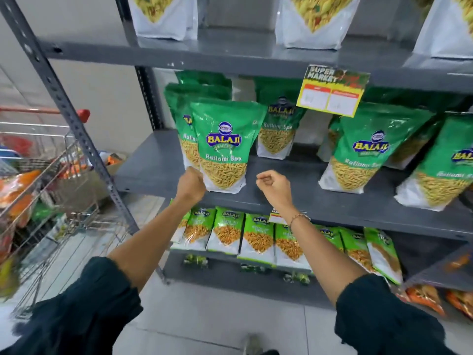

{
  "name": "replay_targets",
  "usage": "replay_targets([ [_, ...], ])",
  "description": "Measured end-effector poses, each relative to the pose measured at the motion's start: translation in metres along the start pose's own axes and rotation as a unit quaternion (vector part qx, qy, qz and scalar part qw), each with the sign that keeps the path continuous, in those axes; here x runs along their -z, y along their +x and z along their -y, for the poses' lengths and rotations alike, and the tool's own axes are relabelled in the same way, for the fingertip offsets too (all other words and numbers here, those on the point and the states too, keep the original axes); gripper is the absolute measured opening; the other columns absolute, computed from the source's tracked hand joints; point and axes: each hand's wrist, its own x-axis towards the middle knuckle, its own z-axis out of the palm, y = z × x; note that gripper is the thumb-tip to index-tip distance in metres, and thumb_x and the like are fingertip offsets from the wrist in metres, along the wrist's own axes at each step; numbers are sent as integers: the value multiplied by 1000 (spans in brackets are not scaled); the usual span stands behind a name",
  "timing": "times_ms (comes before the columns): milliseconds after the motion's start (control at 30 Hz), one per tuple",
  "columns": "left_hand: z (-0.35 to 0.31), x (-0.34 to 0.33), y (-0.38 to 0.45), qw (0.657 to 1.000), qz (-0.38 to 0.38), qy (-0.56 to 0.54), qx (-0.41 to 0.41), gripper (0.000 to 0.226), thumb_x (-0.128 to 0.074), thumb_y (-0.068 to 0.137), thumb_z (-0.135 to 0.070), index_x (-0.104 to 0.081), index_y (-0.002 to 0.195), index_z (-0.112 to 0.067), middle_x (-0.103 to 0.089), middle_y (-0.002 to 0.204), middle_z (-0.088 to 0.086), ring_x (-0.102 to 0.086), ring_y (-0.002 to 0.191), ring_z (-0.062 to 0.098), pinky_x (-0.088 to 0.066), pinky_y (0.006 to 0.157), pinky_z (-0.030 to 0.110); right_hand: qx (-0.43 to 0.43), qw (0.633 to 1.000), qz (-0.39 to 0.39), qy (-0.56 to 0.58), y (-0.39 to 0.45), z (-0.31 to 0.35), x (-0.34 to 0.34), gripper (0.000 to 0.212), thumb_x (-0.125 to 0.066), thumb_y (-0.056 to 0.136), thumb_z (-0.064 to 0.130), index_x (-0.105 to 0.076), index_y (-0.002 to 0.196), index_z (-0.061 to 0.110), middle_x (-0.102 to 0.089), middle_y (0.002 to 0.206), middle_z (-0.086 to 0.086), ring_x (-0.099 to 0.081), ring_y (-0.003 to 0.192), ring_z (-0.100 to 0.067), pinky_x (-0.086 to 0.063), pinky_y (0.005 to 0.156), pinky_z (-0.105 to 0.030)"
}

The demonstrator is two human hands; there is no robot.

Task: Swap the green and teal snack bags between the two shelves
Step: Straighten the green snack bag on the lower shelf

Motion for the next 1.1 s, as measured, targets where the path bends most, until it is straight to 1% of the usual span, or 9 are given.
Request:
replay_targets([
  [67, 7, 2, 17, 1000, 11, -14, 0, 6, -48, 85, -2, -49, 83, 3, -52, 100, 25, -51, 91, 40, -40, 74, 42, -21, 1000, 23, -6, 13, -6, -9, 22, -65, 79, 11, -64, 100, 7, -70, 101, -14, -64, 83, -13, -50, 82, -15],
  [167, 11, 1, 39, 997, 69, -15, -9, 60, -59, 86, -13, -28, 135, 4, -38, 140, 24, -41, 127, 37, -36, 101, 43, -37, 995, 86, -22, 34, -11, -24, 56, -72, 76, 23, -49, 125, 5, -59, 126, -15, -57, 116, -23, -46, 100, -35],
  [267, 12, -1, 57, 990, 136, -22, -22, 78, -64, 84, -17, -14, 143, -7, -34, 149, 14, -39, 132, 32, -35, 105, 40, -41, 991, 124, -23, 53, -18, -40, 80, -77, 70, 28, -37, 136, 9, -49, 139, -13, -47, 128, -23, -39, 108, -44],
  [367, 21, -5, 75, 982, 185, 15, -26, 72, -72, 77, -27, -29, 133, -14, -50, 134, 7, -49, 120, 29, -40, 103, 44, -32, 993, 115, 4, 62, -22, -50, 68, -79, 67, 17, -47, 127, 6, -61, 126, -14, -58, 114, -22, -46, 101, -45],
  [500, 27, -15, 82, 992, 115, 25, -36, 58, -79, 67, -37, -50, 108, -8, -64, 100, 14, -58, 93, 34, -46, 80, 42, -41, 992, 98, 71, 62, -21, -48, 50, -73, 70, -1, -55, 116, 0, -66, 114, -18, -62, 97, -15, -52, 88, -23],
  [633, 3, -37, 72, 992, 114, -24, -43, 46, -80, 65, -30, -50, 85, -2, -48, 68, 7, -45, 68, 23, -40, 64, 34, -36, 992, 78, 93, 65, -36, -17, 47, -74, 68, -3, -58, 112, 1, -67, 109, -15, -63, 94, -15, -52, 74, -9],
  [833, -50, -92, 76, 983, 135, -68, -102, 43, -83, 63, -23, -61, 96, -8, -69, 87, 5, -59, 81, 19, -47, 73, 33, -60, 994, 12, 95, 88, -65, 44, 44, -75, 65, -6, -62, 106, 0, -67, 105, -14, -64, 92, -19, -52, 88, -36],
  [933, -58, -111, 87, 981, 143, -90, -99, 54, -84, 58, -21, -64, 107, -9, -72, 110, 7, -66, 103, 22, -52, 91, 38, -65, 993, -2, 95, 96, -72, 57, 45, -73, 67, -8, -61, 109, -1, -66, 108, -15, -63, 96, -21, -51, 89, -37],
  [1100, -63, -125, 100, 978, 152, -113, -85, 49, -82, 61, -11, -62, 106, -9, -71, 112, 12, -65, 105, 24, -51, 95, 43, -59, 995, -8, 84, 106, -83, 60, 43, -75, 68, -2, -62, 108, 4, -67, 111, -12, -65, 98, -20, -52, 92, -38],
])
